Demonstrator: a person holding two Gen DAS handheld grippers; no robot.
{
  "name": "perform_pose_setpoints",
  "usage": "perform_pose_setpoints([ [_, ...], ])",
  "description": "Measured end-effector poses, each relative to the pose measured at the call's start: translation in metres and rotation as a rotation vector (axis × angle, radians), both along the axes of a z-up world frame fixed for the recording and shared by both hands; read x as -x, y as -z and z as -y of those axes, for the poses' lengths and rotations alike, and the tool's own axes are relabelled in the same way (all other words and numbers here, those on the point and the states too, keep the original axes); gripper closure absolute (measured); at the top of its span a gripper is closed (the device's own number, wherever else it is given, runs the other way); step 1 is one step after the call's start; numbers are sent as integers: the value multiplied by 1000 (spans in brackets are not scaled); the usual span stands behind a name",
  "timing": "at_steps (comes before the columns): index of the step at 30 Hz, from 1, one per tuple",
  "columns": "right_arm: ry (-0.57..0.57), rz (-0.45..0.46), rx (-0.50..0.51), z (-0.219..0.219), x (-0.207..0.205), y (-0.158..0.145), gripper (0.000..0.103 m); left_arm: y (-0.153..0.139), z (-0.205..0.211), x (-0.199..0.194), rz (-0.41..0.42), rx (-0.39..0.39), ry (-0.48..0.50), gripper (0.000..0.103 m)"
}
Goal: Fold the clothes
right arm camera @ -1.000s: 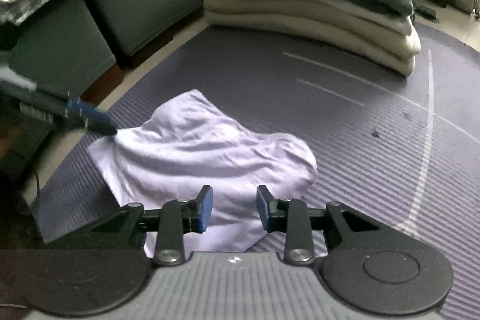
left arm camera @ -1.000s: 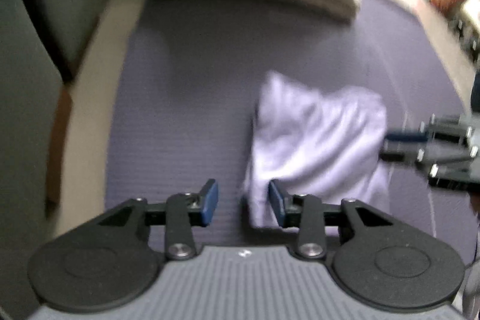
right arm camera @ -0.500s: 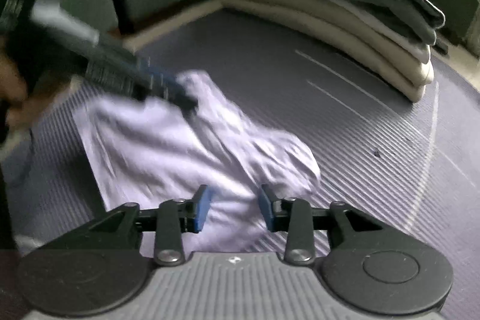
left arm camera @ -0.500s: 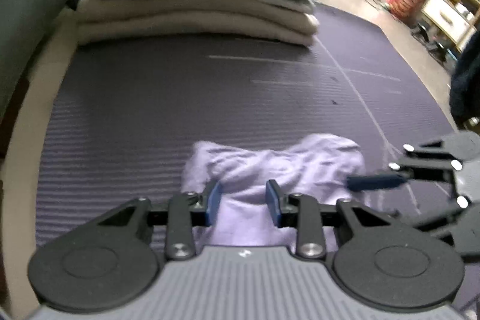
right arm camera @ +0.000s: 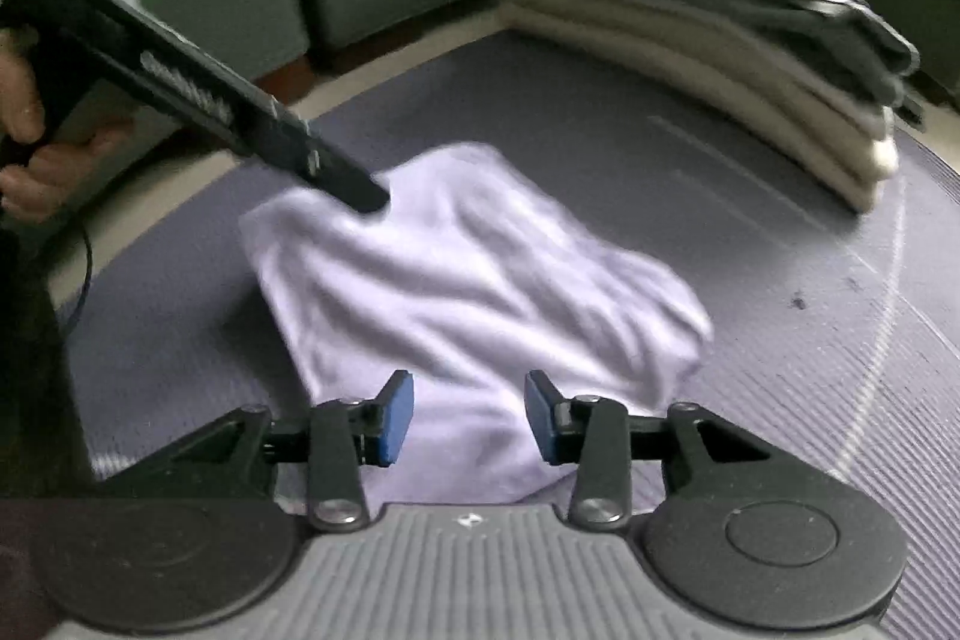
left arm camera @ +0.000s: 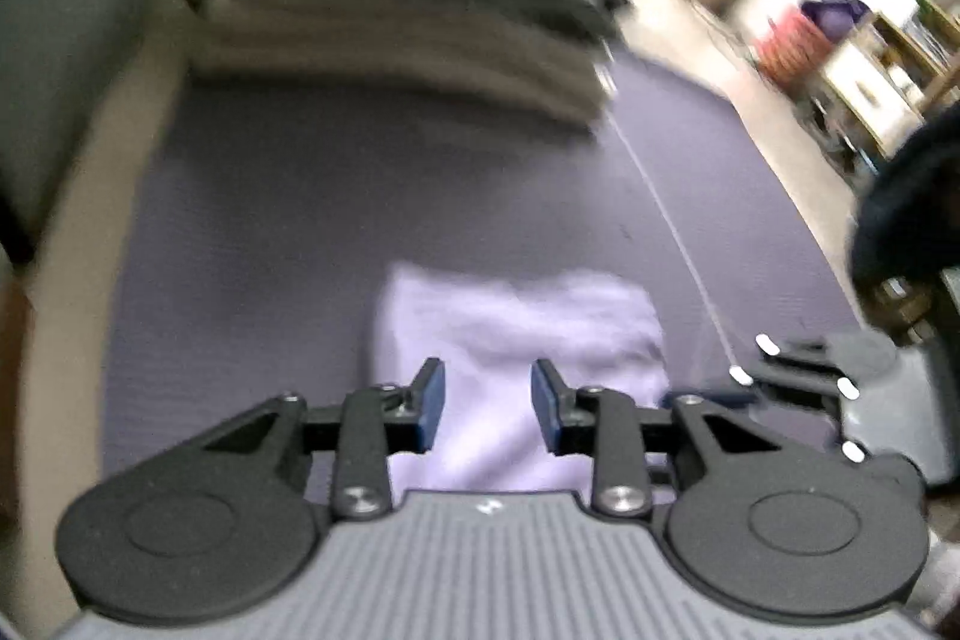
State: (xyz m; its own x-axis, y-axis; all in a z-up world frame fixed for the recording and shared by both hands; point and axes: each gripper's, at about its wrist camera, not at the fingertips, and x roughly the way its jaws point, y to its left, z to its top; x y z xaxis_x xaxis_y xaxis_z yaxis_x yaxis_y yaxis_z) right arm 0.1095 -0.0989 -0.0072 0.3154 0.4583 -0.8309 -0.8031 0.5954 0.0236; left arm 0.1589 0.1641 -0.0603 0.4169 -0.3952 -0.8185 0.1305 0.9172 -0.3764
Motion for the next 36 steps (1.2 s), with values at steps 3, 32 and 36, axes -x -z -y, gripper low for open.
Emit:
perform_pose_setpoints([
  [3, 10, -12, 52, 5, 2, 11, 72, 10, -2, -2, -54, -71, -36, 77],
  [32, 410, -313, 169, 42, 47, -71, 1, -36, 96, 35, -56, -354, -186, 0],
  [36, 411, -308, 166, 41, 44, -74, 1, -35, 99, 35, -58, -375, -187, 0],
])
